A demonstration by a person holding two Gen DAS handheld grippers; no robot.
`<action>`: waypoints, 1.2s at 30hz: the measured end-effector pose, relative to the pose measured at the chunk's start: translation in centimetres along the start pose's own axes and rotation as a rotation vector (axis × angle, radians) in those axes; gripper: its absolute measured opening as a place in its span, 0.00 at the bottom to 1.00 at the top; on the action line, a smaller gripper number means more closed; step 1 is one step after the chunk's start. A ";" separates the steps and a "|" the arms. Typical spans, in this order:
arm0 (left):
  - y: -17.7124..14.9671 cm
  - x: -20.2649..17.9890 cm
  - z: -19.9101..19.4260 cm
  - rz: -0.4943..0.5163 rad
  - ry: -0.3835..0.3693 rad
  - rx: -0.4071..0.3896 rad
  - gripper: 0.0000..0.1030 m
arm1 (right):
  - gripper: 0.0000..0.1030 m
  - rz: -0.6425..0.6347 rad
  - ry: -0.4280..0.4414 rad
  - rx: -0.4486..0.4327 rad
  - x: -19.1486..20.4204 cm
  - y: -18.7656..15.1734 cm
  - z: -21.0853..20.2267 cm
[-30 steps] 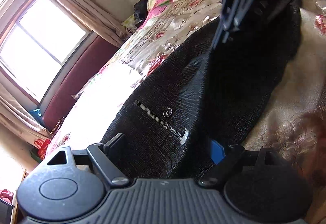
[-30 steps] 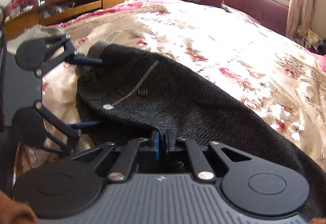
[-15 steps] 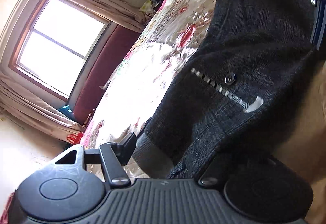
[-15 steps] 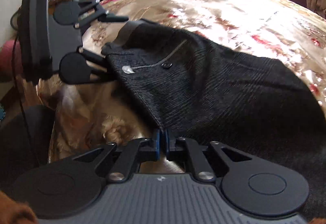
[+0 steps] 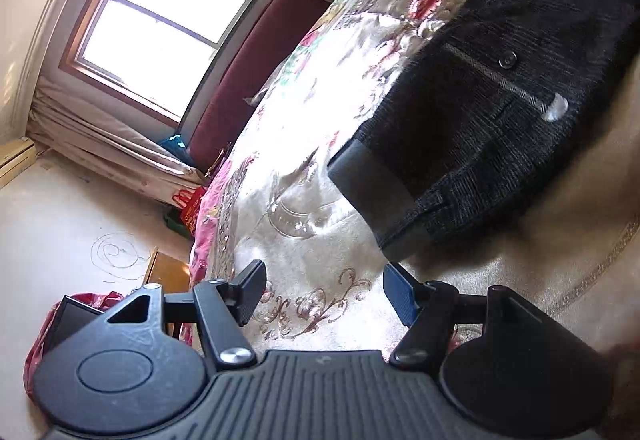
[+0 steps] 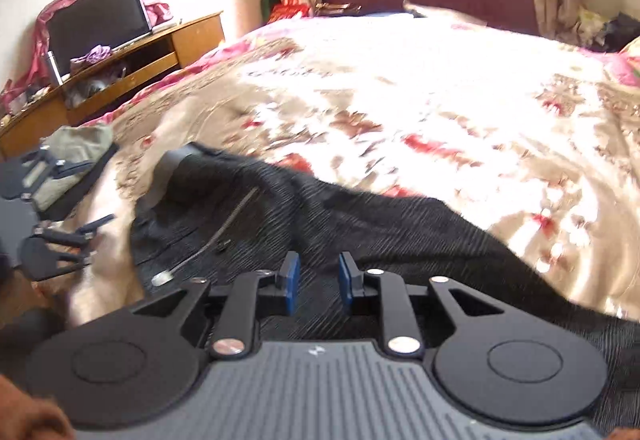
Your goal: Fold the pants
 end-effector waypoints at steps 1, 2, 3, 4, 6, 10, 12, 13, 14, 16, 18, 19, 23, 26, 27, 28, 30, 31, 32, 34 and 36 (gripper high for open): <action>0.8 0.3 -0.4 -0.014 0.014 -0.015 0.77 | 0.22 0.043 -0.037 0.051 -1.4 -0.5 1.9; 1.9 0.5 -0.8 -0.041 0.012 -0.038 0.77 | 0.18 0.104 -0.053 0.118 -2.9 -1.4 3.9; 3.0 0.5 -1.3 -0.080 -0.014 -0.064 0.78 | 0.16 0.174 -0.035 0.138 -3.7 -1.7 4.7; 4.6 0.0 -1.6 -0.111 -0.056 -0.095 0.78 | 0.17 0.234 -0.016 0.127 -4.0 -1.5 4.4; 8.1 -1.6 -2.5 -0.126 -0.108 -0.174 0.78 | 0.22 0.301 0.022 0.065 -4.5 -0.3 1.8; 15.5 -5.9 -4.4 -0.120 -0.234 -0.347 0.78 | 0.27 0.410 -0.032 -0.059 -9.1 -0.7 -6.0; 18.7 -8.6 -5.1 -0.105 -0.298 -0.401 0.78 | 0.33 0.519 -0.128 -0.112 -13.6 -3.0 -10.5; 20.2 -9.8 -5.7 -0.094 -0.328 -0.425 0.78 | 0.33 0.574 -0.189 -0.138 -16.1 -4.5 -12.7; 21.6 -11.0 -6.1 -0.082 -0.353 -0.443 0.78 | 0.33 0.639 -0.264 -0.165 -18.9 -6.2 -15.1; 23.4 -13.1 -6.8 -0.053 -0.398 -0.458 0.78 | 0.35 0.761 -0.395 -0.232 -23.7 -9.8 -19.6; 24.9 -14.8 -7.5 -0.010 -0.427 -0.466 0.78 | 0.35 0.905 -0.483 -0.304 -27.6 -13.2 -23.8; 25.4 -15.7 -7.7 0.012 -0.437 -0.465 0.78 | 0.35 0.984 -0.480 -0.336 -29.0 -14.6 -25.2; 26.0 -17.8 -8.5 0.105 -0.429 -0.456 0.78 | 0.36 1.192 -0.306 -0.519 -31.7 -16.8 -27.8; 26.3 -18.0 -8.5 0.131 -0.431 -0.436 0.78 | 0.46 1.193 -0.309 -0.590 -33.3 -16.1 -27.8; 26.5 -18.0 -8.4 0.138 -0.433 -0.429 0.78 | 0.46 1.193 -0.312 -0.602 -34.1 -15.9 -27.5; 26.6 -18.1 -8.4 0.145 -0.431 -0.423 0.78 | 0.46 1.193 -0.319 -0.612 -34.9 -15.7 -27.2; 26.8 -18.3 -8.4 0.163 -0.422 -0.418 0.78 | 0.46 1.216 -0.316 -0.613 -36.6 -15.7 -26.6; 26.8 -18.4 -8.5 0.173 -0.417 -0.419 0.78 | 0.46 1.230 -0.304 -0.616 -37.1 -15.5 -26.3; 26.9 -18.5 -8.6 0.179 -0.413 -0.421 0.78 | 0.45 1.239 -0.288 -0.625 -37.4 -15.1 -26.2; 26.8 -18.7 -8.9 0.190 -0.404 -0.425 0.78 | 0.39 1.245 -0.256 -0.664 -37.1 -14.2 -27.4; 26.7 -18.6 -9.0 0.184 -0.406 -0.431 0.78 | 0.39 1.161 -0.259 -0.715 -36.3 -12.5 -28.8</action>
Point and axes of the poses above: each gripper's, at about its wrist camera, not at the fingertips, and z roughly the way its jaws point, x to its left, y to its top, the point moved 10 cm from there along z, roughly the way its jaws point, and after that the axes turned 8 degrees about z, right-handed, at the moved point
